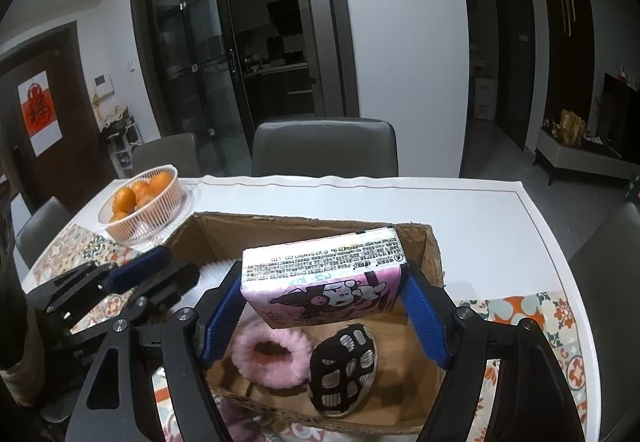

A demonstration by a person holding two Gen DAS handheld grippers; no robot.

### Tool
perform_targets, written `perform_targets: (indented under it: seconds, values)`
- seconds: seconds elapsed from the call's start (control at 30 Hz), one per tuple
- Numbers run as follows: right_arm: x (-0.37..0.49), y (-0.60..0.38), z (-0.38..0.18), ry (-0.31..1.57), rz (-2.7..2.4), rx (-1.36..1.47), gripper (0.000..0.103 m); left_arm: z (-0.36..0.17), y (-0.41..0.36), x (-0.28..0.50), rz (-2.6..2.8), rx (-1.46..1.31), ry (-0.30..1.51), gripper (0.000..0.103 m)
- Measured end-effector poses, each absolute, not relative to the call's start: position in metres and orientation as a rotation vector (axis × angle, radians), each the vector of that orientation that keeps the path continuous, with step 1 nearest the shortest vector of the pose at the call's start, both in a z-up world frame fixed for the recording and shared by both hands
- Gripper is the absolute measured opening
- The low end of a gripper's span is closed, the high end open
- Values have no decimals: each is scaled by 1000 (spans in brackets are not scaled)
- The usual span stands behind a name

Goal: Organize soft objects
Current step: 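Open the left tool to drop the white cloth while the right tool releases the pink box, then withdraw both open tools from the box toward the remaining items on the table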

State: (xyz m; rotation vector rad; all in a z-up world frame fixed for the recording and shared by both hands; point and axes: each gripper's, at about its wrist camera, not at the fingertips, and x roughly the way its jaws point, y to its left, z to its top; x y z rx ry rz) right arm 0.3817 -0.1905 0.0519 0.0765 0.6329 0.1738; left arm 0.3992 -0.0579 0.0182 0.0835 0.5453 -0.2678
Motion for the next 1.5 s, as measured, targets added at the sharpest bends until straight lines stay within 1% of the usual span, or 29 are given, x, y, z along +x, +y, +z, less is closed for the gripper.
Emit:
perform_targets:
  seconds: [0.1,0.13,0.17,0.47,0.73,1.0,1.5]
  values:
    - [381,-192,51,635,166,92,80,20,-56,397,-263,92,538,48]
    - [380,-193,52,632,163,95,82,21,-55,395,-253,98,533,51]
    - [380,-193,53,627,158,96,83,22,-54,394,-243,101,528,52]
    - [354,-187,65,579,109,54,83,35,-42,370,-207,97,499,53]
    - [320,-187,81,544,80,61,83,55,-37,332,-206,110,443,56]
    - [280,-187,92,513,67,73,83,68,-37,297,-216,112,411,56]
    - [207,-195,105,461,31,76,83,75,-40,232,-243,116,388,57]
